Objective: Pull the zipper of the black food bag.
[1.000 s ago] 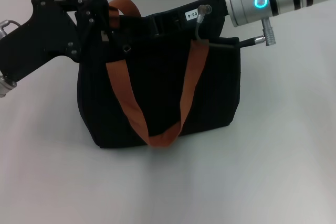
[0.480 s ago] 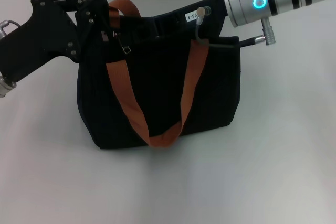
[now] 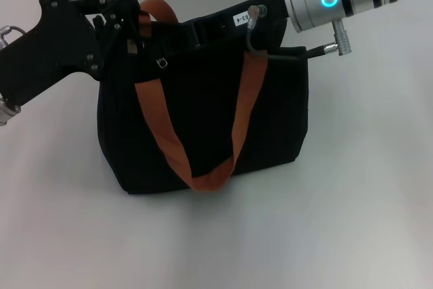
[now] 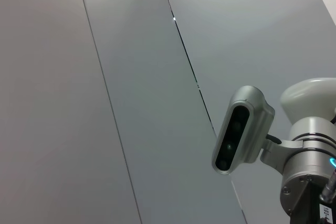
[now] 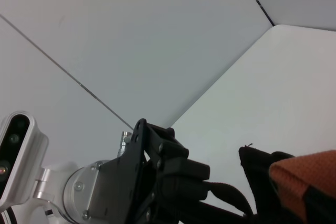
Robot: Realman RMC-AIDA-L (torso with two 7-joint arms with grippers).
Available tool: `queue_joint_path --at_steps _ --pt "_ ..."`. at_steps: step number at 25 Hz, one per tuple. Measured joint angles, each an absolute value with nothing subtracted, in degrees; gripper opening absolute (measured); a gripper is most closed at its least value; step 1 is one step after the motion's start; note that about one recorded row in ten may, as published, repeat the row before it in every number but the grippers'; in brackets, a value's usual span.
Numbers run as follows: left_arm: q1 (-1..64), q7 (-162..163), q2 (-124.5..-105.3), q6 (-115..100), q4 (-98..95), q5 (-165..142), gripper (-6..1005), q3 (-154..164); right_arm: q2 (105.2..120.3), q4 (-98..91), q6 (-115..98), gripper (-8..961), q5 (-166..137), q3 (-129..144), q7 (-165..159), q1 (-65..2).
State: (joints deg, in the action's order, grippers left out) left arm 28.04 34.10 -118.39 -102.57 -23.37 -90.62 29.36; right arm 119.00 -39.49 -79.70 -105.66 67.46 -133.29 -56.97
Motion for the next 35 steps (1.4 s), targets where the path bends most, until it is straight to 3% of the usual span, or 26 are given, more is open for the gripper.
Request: queue_joint_path --at_steps 4,10,15,35 --pt "28.04 34.10 -118.39 -102.57 -23.38 -90.61 32 29.35 119.08 -39.34 -79.70 105 -105.66 67.63 -133.36 -57.15" --pt "28.04 34.10 -118.39 -102.58 -23.38 -90.61 35 29.36 119.16 -39.93 -79.68 109 -106.52 68.81 -134.09 -57.22" --pt "28.00 34.10 -118.39 -102.62 -23.37 -90.27 38 29.36 119.23 -41.61 -79.32 -2 -108.19 69.14 -135.73 -57.01" --pt "27.27 34.10 -118.34 -102.68 -23.41 -88.73 49 29.36 119.37 -52.48 -78.25 -2 -114.90 69.20 -144.29 -51.16"
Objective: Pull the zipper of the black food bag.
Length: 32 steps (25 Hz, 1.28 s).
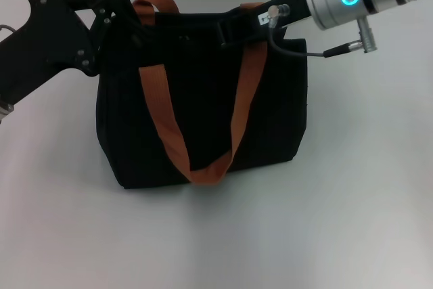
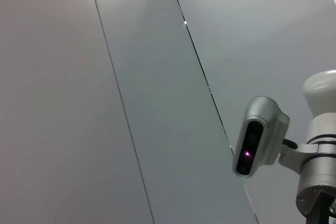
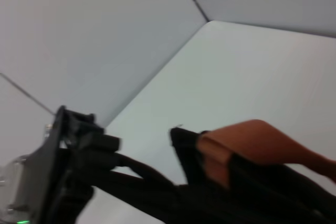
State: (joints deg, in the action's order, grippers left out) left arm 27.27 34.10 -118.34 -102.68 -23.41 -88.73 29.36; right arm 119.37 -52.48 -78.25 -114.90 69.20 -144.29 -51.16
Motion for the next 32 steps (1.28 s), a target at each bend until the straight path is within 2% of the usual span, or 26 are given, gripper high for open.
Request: queue_joint_path --at_steps 16,32 --pt "27.25 34.10 -118.25 -102.17 -23.37 -88.57 57 29.37 119.29 -67.25 -78.94 -1 -120.43 66.78 -149.83 -39.76" --pt "27.16 34.03 -118.21 -101.92 -23.38 -88.31 66 28.70 119.32 -70.25 -79.85 -2 -114.61 61.74 -144.80 -35.79"
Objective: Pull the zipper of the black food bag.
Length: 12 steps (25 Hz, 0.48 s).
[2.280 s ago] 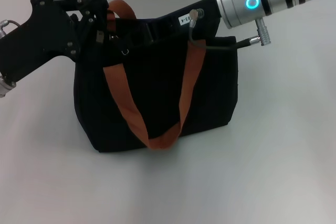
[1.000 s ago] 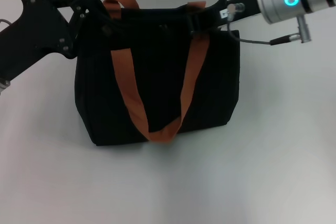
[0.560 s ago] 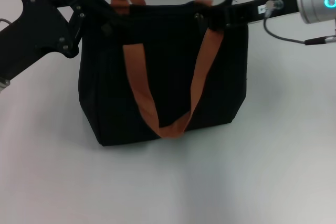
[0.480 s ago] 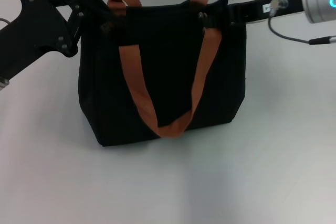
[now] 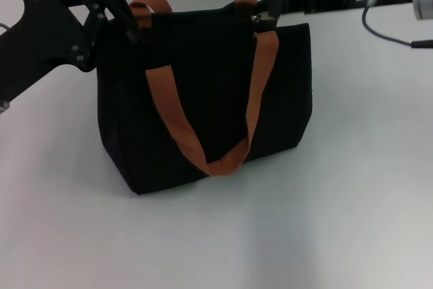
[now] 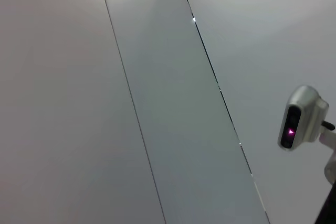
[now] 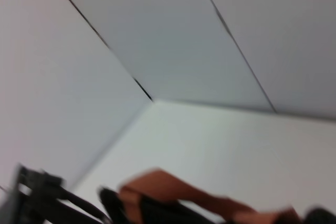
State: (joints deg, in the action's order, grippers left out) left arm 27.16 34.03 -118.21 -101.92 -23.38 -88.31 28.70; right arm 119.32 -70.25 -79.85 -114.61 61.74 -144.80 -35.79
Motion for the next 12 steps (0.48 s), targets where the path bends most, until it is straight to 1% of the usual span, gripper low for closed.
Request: queue_joint_path --at_steps 2,8,12 --pt "27.15 33.88 -118.25 -101.90 -23.35 -88.30 67 28.70 119.29 -69.51 -80.04 -3 -110.99 60.38 -141.69 -35.13" --pt "27.16 33.66 -118.36 -101.85 -23.25 -88.30 70 28.79 118.92 -63.49 -81.68 134 -97.92 56.32 -128.73 -32.88" --pt "27.12 33.60 -118.45 -101.54 -23.13 -88.32 72 28.70 118.57 -57.88 -89.06 228 -91.24 52.38 -117.10 -32.47"
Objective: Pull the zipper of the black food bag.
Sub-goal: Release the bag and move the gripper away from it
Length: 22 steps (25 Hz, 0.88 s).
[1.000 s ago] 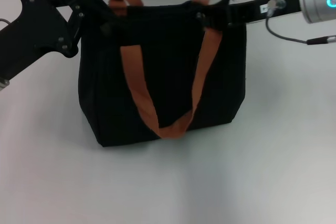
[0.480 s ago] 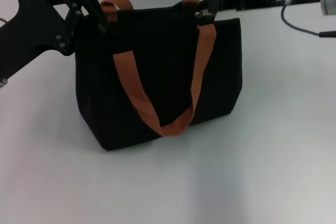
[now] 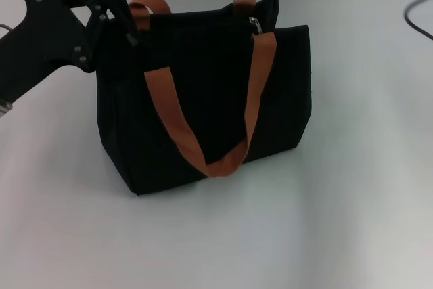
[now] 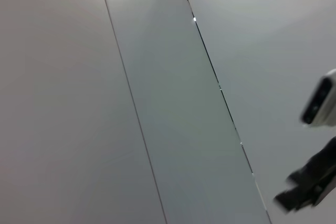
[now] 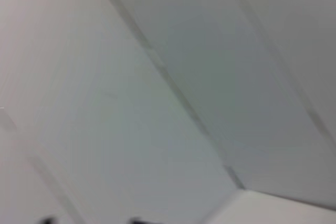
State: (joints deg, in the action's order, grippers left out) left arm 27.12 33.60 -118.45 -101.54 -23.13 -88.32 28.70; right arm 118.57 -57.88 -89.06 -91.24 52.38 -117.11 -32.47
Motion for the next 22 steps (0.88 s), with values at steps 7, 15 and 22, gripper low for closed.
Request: queue_joint_path --at_steps 7,15,22 --pt "26.90 33.99 -118.48 -100.65 -22.40 -88.56 76 28.94 116.45 -44.63 -106.83 393 -87.96 48.67 -92.25 -32.48" --pt "26.24 34.76 -118.48 -99.47 -22.23 -88.59 81 29.13 117.66 -37.30 -110.75 676 -91.97 49.28 -69.31 -26.33" --pt "25.63 36.86 -118.41 -99.38 -22.23 -88.64 84 29.18 119.03 -35.75 -110.23 820 -98.44 49.33 -62.40 -23.61"
